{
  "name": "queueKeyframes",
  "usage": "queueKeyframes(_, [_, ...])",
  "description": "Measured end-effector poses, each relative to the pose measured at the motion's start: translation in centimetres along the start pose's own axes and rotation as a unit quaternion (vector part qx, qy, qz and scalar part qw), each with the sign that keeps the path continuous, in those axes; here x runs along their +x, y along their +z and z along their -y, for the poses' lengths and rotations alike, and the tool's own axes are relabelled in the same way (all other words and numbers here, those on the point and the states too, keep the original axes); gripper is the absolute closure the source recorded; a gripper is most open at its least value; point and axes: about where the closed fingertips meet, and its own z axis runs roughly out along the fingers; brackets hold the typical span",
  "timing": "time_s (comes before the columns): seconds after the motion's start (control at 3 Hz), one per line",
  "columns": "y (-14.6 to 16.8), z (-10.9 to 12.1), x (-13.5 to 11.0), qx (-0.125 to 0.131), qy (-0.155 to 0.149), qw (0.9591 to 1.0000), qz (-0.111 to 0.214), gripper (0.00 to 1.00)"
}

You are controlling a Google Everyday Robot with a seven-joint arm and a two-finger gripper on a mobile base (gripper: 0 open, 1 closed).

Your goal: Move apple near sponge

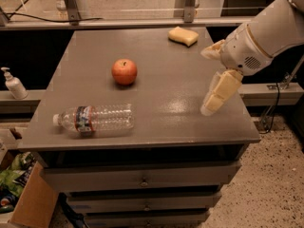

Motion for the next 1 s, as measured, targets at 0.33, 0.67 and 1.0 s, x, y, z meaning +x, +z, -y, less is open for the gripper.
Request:
queueKeyframes(0.33, [2.4, -0.1, -2.4, -0.02, -0.009, 0.9989, 0.042, 0.0])
queueKeyframes(0.67, [2.4, -0.1, -2.4, -0.02, -0.009, 0.9989, 0.042, 0.0])
queueKeyframes(1.0, [3.5, 0.3, -2.9, -0.021, -0.009, 0.9975, 0.066, 0.0])
